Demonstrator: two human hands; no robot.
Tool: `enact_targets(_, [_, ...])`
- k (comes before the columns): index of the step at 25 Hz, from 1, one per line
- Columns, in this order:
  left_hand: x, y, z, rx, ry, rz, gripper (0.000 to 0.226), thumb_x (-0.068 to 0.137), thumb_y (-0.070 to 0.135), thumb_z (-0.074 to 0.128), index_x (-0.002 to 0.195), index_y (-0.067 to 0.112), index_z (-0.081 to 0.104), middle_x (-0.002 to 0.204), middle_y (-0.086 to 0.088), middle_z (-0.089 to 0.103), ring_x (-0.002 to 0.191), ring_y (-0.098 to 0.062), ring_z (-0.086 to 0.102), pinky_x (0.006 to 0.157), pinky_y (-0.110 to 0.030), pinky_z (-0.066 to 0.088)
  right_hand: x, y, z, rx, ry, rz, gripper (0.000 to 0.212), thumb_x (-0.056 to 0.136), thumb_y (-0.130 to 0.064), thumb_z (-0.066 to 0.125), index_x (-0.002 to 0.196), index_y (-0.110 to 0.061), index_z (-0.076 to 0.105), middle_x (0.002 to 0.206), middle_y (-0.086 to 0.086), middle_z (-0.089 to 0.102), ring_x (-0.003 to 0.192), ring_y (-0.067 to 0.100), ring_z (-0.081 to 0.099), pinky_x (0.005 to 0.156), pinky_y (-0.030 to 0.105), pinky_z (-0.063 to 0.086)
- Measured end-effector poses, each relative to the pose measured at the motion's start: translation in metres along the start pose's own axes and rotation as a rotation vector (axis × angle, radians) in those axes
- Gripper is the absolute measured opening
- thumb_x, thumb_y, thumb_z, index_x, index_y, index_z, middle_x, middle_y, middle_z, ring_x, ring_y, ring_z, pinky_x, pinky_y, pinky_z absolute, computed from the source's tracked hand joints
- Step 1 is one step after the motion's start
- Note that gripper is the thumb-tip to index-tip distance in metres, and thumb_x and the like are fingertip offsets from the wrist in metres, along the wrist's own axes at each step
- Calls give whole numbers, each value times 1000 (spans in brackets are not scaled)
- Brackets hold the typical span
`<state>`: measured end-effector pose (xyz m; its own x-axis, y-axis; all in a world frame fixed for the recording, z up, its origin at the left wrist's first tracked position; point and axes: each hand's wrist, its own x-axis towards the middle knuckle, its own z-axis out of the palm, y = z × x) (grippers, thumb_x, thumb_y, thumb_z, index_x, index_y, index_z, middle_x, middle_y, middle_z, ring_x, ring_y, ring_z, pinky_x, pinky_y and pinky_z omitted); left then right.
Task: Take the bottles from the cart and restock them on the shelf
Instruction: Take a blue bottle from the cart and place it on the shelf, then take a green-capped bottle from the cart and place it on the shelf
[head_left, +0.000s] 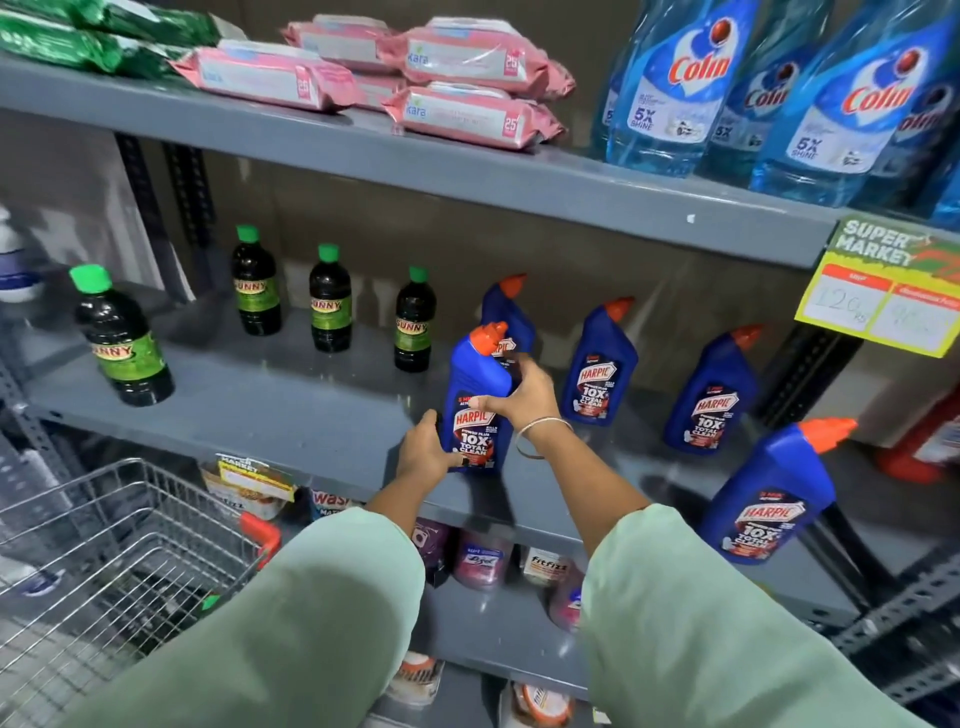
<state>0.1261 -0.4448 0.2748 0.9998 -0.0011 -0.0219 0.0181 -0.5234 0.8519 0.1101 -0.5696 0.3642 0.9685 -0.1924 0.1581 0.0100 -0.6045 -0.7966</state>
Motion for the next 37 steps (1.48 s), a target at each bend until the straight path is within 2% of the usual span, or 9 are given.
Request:
enact_targets(4, [-4,-13,-30,-88,76,-55,76,63,3,80,128,8,42,125,-19,56,115,-33,54,92,-48,52,-6,-23,5,110,260,-36,102,51,-40,85,135,-10,36,135,17,46,128,34,38,108,45,35])
enact_targets(8, [-16,-50,-91,-93,280,-110,64,68,9,76,125,9,46,127,-17,53,118,-30,53,97,-47,48,-24,-68,32,-134,431,-343,94,60,-44,78,134,-6,36,132,21,44,122,37,38,104,41,28])
enact_targets(16, [-97,-215,-242,21,444,-468,31,79,16,67,102,-4,61,91,-22,59,102,-38,61,82,-39,47,-80,-134,241,-146,-48,-605,73,70,-30,75,128,-1,42,130,21,45,119,37,41,102,33,26])
enact_targets(21, [-127,-329,-271,91,246,-694,33,82,28,65,97,-2,65,101,-25,67,107,-37,58,75,-34,40,-106,-112,385,-201,-427,-254,65,74,-24,73,125,3,42,131,25,45,122,39,42,102,43,36])
enact_targets(24, [-129,-389,-249,25,72,-814,30,83,30,63,63,9,54,76,-15,61,109,-35,58,74,-31,38,-111,-64,463,-277,-652,119,56,90,-11,54,135,10,29,142,28,35,129,38,38,86,21,44])
enact_targets(26, [-126,-419,-224,8,-27,-852,36,85,34,60,72,0,59,103,-27,64,108,-35,57,82,-35,41,-116,-28,502,-328,-719,277,60,91,-9,51,138,13,20,146,29,30,132,39,35,76,18,43])
enact_targets(28, [-123,-438,-193,-50,-59,-875,44,83,34,62,96,-9,59,116,-28,60,108,-34,56,85,-37,41,-121,7,531,-348,-718,435,73,81,-19,68,135,9,28,143,25,38,129,36,42,98,36,43])
enact_targets(30, [-118,-448,-164,-101,-74,-886,50,81,30,65,112,-8,54,122,-25,57,112,-33,54,87,-36,42,-122,34,552,-341,-766,562,44,81,-16,68,112,9,49,133,22,50,116,29,52,104,44,40])
enact_targets(37, [-102,-459,-116,-187,-45,-928,48,65,23,79,103,1,60,107,-18,67,96,-30,62,67,-28,42,-114,78,584,-556,-855,654,58,73,-34,74,116,1,58,119,10,63,110,28,61,96,38,50])
